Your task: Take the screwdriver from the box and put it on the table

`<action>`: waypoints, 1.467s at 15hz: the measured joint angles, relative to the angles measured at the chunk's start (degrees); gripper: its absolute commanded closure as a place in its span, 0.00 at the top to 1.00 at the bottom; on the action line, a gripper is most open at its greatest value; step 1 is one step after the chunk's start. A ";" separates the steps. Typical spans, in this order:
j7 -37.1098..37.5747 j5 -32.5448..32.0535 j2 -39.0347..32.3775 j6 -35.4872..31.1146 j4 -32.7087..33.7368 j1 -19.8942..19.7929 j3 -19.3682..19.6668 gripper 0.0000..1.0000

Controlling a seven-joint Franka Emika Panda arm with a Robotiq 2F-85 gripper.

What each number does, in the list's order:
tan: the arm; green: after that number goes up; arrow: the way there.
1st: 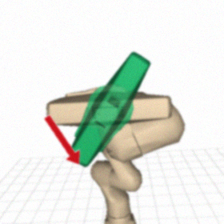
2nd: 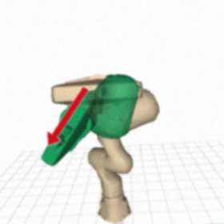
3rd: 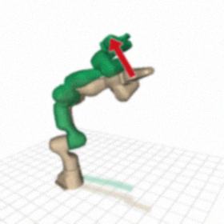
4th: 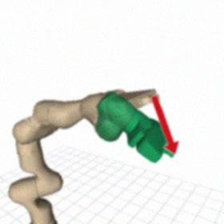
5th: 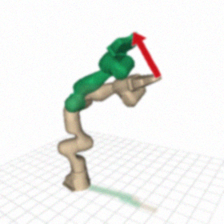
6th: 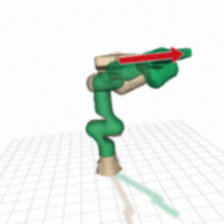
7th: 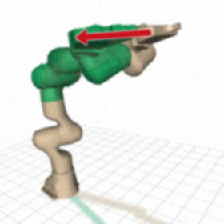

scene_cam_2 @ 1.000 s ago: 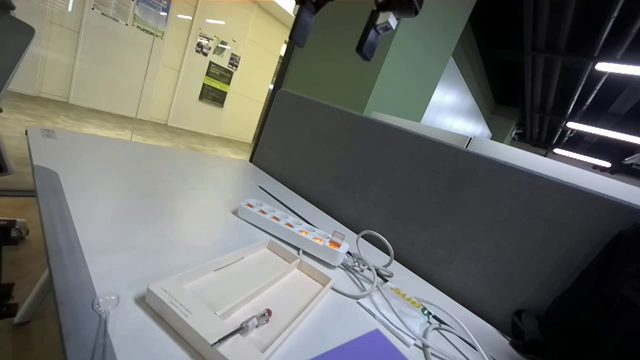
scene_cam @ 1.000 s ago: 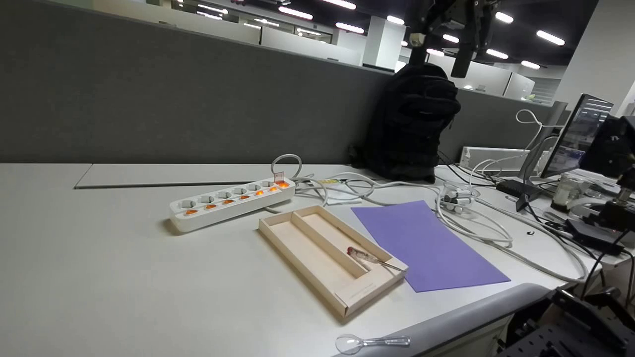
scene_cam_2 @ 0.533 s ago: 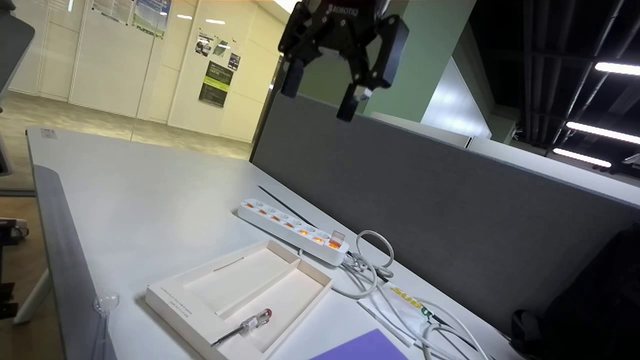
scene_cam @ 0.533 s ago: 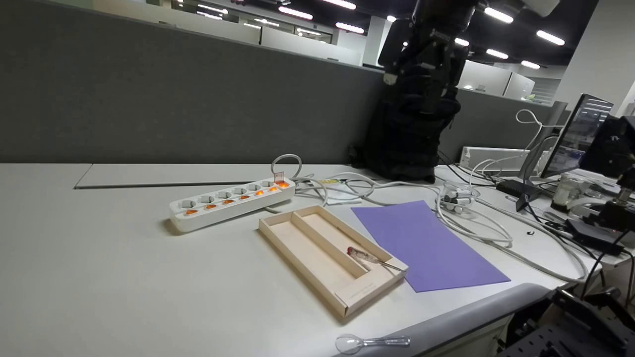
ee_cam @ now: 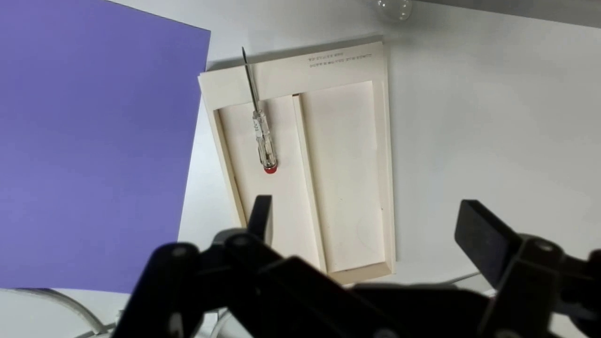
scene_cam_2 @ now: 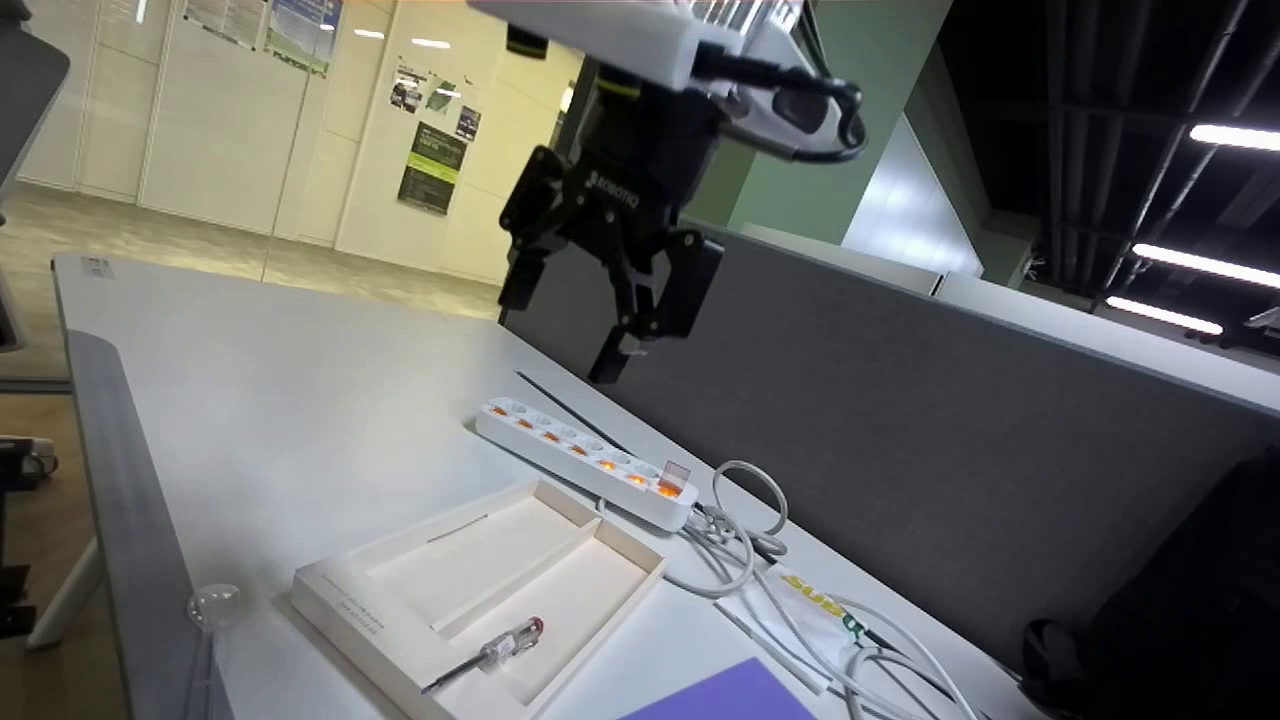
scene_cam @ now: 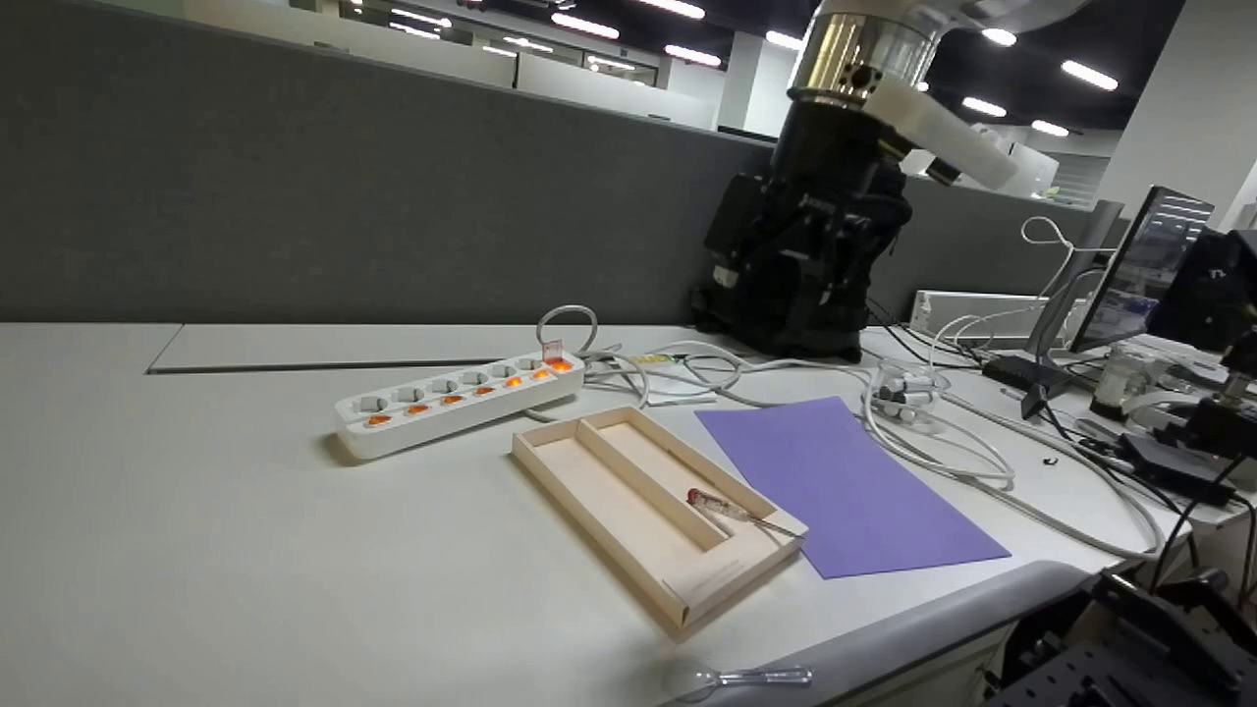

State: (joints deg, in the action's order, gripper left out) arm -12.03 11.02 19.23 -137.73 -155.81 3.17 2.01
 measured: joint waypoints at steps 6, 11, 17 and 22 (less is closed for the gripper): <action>1.27 -1.25 -9.37 -8.89 -1.03 -0.04 -1.27 1.00; 1.59 -1.94 -10.52 -9.59 -1.03 -0.10 -1.50 1.00; -0.29 -4.43 -15.00 -10.26 -1.20 -0.34 -1.48 1.00; -0.90 -7.59 -20.67 -12.69 -1.19 -1.18 -1.48 1.00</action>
State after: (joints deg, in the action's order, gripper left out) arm -12.93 3.42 -1.44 -150.43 -157.00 2.00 0.53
